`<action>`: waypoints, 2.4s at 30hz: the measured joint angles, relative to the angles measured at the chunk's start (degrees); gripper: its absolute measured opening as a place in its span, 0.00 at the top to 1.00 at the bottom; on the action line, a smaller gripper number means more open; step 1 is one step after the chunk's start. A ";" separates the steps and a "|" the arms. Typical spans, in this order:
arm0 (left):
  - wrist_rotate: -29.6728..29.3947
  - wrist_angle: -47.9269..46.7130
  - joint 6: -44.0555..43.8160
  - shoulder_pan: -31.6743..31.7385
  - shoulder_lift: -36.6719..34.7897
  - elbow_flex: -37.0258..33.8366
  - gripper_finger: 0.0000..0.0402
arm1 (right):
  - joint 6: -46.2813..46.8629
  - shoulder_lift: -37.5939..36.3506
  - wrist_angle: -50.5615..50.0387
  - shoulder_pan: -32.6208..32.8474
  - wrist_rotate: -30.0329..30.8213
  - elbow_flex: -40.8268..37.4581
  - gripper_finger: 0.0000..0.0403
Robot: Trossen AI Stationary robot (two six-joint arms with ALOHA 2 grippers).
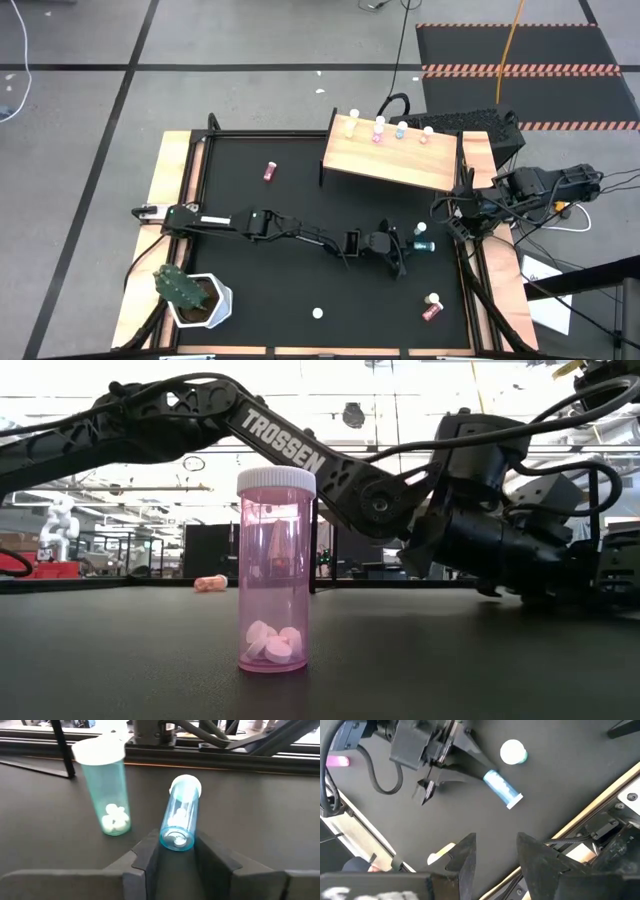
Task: Pick and place medicine bottles onto shelf by color
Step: Put the blue pill bottle on the shelf aligned with the other blue pill bottle
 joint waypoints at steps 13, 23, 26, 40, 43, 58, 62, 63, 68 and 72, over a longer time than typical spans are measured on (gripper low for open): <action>-0.23 -8.94 -3.31 -1.19 -8.16 -0.30 0.76 | -2.44 -0.18 1.86 0.00 1.62 0.05 0.66; -1.33 -30.15 -8.92 -0.19 -22.77 -0.17 0.75 | -14.78 -3.43 16.55 0.00 11.26 10.25 0.66; -1.88 -31.12 -10.84 0.45 -26.63 0.03 0.75 | -22.64 -4.64 22.96 -0.02 13.91 13.85 0.66; -3.82 -27.60 -13.93 4.72 -37.10 -0.05 0.75 | -57.35 -7.42 54.43 -0.01 21.03 16.20 0.66; -3.74 -21.71 -12.77 4.95 -37.95 -0.05 0.75 | -62.80 -7.54 58.60 -0.02 22.78 17.52 0.66; 11.25 7.28 -13.62 10.03 -37.84 0.00 0.75 | -77.00 -2.30 65.88 -0.02 22.55 21.64 0.40; 17.04 8.65 -16.90 12.21 -37.79 -0.02 0.75 | -81.69 2.82 68.92 -0.04 27.47 21.62 0.33; 18.21 8.96 -17.45 12.67 -37.79 -0.02 0.75 | -82.90 3.72 69.94 -0.05 28.50 21.82 0.33; 23.94 10.95 -19.34 14.24 -37.79 -0.02 0.75 | -82.82 6.71 70.49 -1.44 29.16 26.13 0.35; 26.67 13.42 -19.54 14.70 -37.83 -0.02 0.75 | -81.07 6.94 67.45 -2.66 29.72 29.08 0.36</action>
